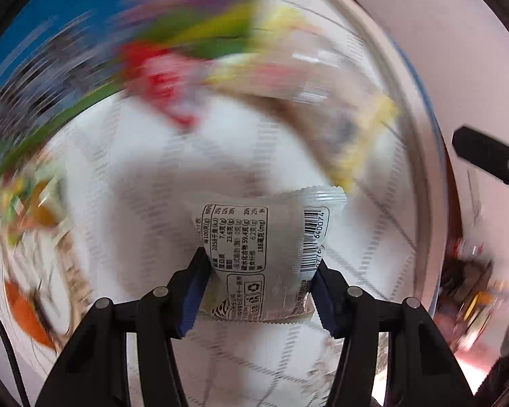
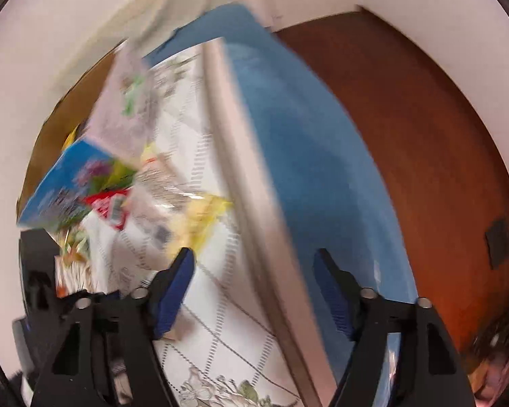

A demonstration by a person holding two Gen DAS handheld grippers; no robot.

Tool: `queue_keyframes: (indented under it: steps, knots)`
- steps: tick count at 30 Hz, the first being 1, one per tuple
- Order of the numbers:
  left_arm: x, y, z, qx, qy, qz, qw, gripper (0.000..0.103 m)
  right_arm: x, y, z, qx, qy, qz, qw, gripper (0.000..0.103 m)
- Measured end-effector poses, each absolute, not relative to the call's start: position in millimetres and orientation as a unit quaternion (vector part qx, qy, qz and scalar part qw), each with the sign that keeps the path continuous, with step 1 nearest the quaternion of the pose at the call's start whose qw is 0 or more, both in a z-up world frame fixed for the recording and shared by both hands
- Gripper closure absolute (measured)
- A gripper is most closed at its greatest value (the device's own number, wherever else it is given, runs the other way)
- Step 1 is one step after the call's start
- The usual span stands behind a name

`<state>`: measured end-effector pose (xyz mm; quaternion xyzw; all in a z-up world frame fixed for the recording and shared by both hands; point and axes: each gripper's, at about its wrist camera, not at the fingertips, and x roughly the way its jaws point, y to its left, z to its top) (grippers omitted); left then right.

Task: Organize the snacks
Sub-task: 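Grasp the white bread bag with the left tool while the right tool grasps the yellow bread bag, then carry both bread bags into the box and open both tools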

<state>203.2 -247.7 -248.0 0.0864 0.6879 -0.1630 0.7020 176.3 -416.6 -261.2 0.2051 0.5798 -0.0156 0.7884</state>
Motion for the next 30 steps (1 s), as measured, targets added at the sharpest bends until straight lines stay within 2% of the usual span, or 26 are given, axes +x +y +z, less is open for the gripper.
queue_keyframes:
  steps: [6, 11, 12, 16, 21, 24, 27, 28, 30]
  knots:
    - [219.6, -193.0, -260.3, -0.017, 0.710, -0.107, 0.696, 0.049, 253.6, -324.6, -270.4, 0.042, 0.605, 0.079, 0.791, 0.016]
    - [217.9, -182.6, -265.4, -0.023, 0.707, -0.102, 0.699, 0.048, 293.2, -283.8, -306.4, -0.040, 0.653, 0.103, 0.749, 0.017]
    - [217.7, -183.4, -266.6, -0.021, 0.707, -0.102, 0.699, 0.048, 296.3, -284.3, -312.5, -0.037, 0.664, 0.095, 0.741, 0.024]
    - [223.6, -180.2, -269.2, -0.026, 0.708, -0.104, 0.698, 0.048, 293.2, -299.4, -316.5, 0.033, 0.688, 0.066, 0.722, 0.030]
    - [227.0, -185.8, -277.6, -0.024, 0.710, -0.110, 0.695, 0.044, 260.0, -310.4, -324.8, 0.147, 0.718, 0.088, 0.674, 0.030]
    - [229.1, -193.7, -282.8, -0.011, 0.714, -0.119, 0.690, 0.037, 244.5, -310.5, -325.1, 0.149, 0.715, 0.075, 0.679, 0.030]
    - [230.8, -205.4, -287.0, 0.022, 0.705, -0.121, 0.699, 0.037, 236.3, -314.8, -329.4, 0.158, 0.704, 0.062, 0.689, 0.028]
    - [229.4, -206.9, -285.4, 0.030, 0.698, -0.119, 0.705, 0.037, 235.3, -314.4, -330.5, 0.159, 0.702, 0.059, 0.692, 0.028]
    - [225.9, -207.1, -281.3, 0.041, 0.690, -0.116, 0.714, 0.054, 230.7, -314.9, -333.2, 0.163, 0.695, 0.052, 0.698, 0.028]
